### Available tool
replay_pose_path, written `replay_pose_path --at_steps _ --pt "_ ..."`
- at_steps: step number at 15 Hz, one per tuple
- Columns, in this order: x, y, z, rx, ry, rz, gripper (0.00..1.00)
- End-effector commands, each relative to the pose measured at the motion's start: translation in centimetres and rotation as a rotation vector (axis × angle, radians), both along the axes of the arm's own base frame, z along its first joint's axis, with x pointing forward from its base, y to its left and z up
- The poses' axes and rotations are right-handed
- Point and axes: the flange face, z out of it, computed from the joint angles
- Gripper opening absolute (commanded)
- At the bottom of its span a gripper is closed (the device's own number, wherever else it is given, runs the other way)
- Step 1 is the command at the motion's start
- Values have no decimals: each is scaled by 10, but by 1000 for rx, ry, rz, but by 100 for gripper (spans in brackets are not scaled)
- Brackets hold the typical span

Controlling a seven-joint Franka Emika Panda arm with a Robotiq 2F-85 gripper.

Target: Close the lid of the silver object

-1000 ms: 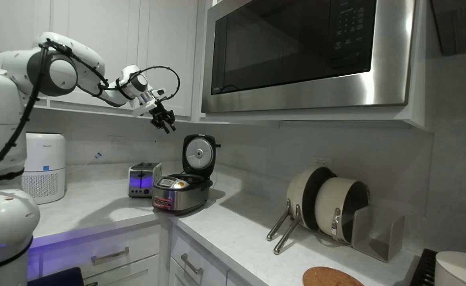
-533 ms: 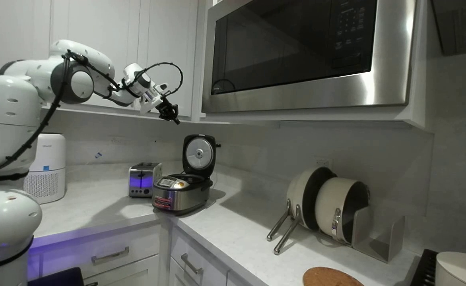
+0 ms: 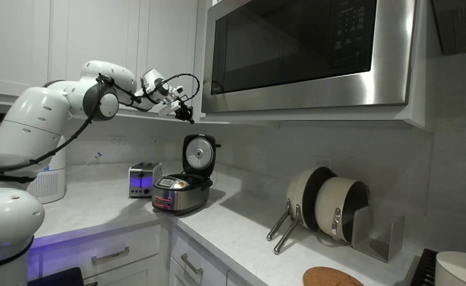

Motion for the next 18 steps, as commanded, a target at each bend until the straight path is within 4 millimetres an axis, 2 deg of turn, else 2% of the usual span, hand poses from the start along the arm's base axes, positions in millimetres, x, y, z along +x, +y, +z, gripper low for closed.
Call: replay_pose_path --at_steps 1,3,7,11,18 --pt "27 9 11 36 -42 53 0" --pt "31 11 20 58 -49 83 0" --pt "46 11 17 76 -36 120 0" --pt "70 6 -4 67 -10 130 0" --pt "105 3 -56 38 9 144 0"
